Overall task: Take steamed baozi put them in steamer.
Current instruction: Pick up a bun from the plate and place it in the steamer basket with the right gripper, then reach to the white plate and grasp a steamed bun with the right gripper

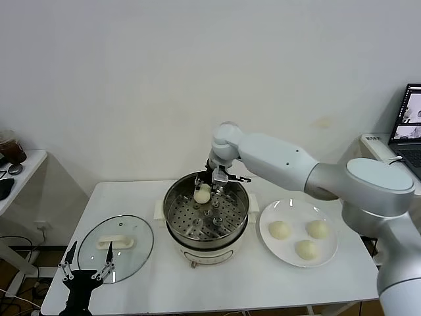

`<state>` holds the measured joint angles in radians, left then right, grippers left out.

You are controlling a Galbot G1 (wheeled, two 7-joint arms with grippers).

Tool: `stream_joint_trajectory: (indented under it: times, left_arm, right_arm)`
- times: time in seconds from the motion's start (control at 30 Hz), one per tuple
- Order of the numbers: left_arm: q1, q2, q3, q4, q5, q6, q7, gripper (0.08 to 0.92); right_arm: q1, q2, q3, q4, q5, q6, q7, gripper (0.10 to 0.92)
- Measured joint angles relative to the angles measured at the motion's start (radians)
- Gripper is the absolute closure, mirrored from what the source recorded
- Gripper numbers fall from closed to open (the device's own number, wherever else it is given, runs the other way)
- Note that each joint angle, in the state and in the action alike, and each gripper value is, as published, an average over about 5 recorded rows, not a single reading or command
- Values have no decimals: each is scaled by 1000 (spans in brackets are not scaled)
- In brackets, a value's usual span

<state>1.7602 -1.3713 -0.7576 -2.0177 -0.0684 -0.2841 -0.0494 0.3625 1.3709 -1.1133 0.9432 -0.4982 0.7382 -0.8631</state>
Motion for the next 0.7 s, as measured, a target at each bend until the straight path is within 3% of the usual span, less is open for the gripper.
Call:
stream_joint_trajectory:
  times: [0.43, 0.7]
  left_arm:
    - [-10, -3, 3, 6, -1, -1, 0, 177]
    - [-11, 9, 1, -3, -7, 2, -1, 177]
  right_arm:
    - [21, -27, 4, 25, 1, 30, 15, 220]
    - [123, -172, -47, 199, 246, -135, -66, 203]
